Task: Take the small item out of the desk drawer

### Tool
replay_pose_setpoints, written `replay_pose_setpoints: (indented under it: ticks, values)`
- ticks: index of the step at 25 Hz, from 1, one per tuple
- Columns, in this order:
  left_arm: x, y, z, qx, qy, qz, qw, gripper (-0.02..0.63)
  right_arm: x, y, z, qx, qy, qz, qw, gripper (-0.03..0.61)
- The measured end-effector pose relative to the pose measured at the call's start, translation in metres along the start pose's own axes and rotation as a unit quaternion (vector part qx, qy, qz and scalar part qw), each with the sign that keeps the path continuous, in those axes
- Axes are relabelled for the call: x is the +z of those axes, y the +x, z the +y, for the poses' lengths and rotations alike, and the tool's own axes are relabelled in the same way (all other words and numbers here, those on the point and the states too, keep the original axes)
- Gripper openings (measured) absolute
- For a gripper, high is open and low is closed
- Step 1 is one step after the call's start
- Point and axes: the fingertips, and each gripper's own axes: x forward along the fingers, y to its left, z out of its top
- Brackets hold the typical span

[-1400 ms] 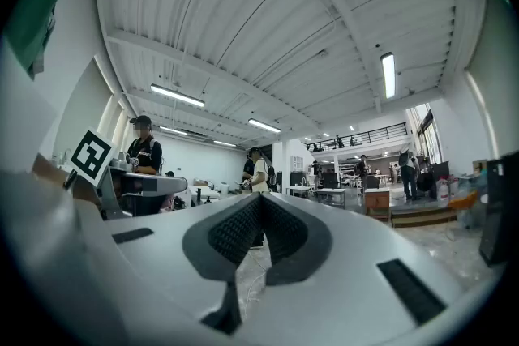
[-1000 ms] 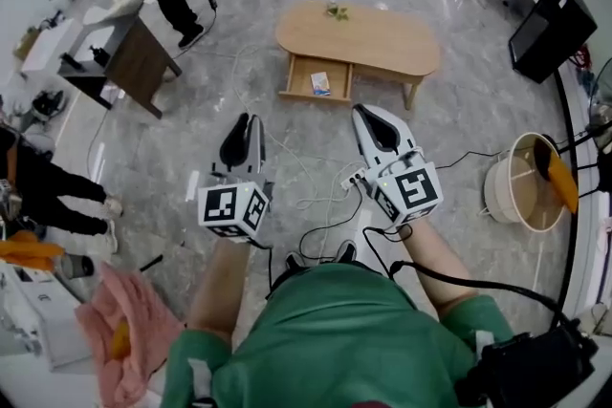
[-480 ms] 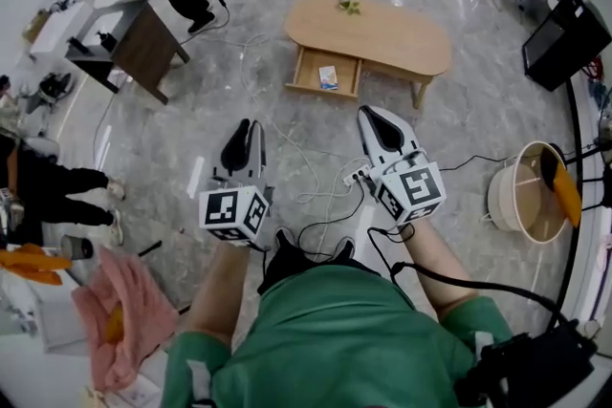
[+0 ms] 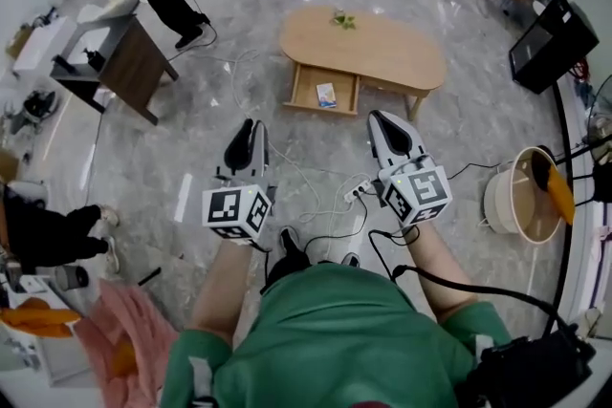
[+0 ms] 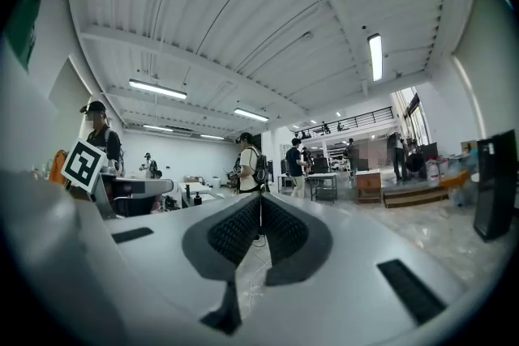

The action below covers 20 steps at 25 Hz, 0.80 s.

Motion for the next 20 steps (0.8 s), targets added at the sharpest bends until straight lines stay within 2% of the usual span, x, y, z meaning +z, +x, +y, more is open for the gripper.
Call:
replay_pose_setpoints:
  ticks: [5, 10, 15, 20]
  values:
    - [0.013, 0.025, 0.068, -0.019, -0.005, -0.009, 0.9998, 0.075, 0.006, 0.052, 0.017, -0.033, 0.007, -0.004, 0.999, 0.025]
    - [0.008, 0.044, 0.117, -0.033, -0.016, -0.004, 0.9993, 0.075, 0.001, 0.087, 0.03, -0.057, 0.008, 0.002, 0.998, 0.025]
    - [0.002, 0.057, 0.144, -0.041, -0.042, -0.001, 0.9983, 0.075, -0.001, 0.11, 0.034, -0.07, 0.009, 0.015, 0.997, 0.025]
    - [-0.003, 0.074, 0.164, -0.047, -0.048, 0.008, 0.9977, 0.075, -0.001, 0.14, 0.035, -0.072, 0.009, 0.021, 0.997, 0.025]
